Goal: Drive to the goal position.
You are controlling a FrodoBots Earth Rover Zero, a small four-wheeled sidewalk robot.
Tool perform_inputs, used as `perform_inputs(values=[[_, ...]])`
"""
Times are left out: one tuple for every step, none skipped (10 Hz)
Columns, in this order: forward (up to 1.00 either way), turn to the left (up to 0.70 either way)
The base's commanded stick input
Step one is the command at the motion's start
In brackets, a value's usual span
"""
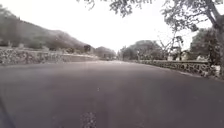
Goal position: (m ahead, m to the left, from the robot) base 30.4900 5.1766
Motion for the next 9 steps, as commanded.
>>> perform_inputs(values=[[0.70,0.00],[0.70,0.00],[0.70,0.00],[0.70,0.00],[0.70,0.00],[0.70,0.00],[0.70,0.00],[0.70,0.00],[0.70,0.00]])
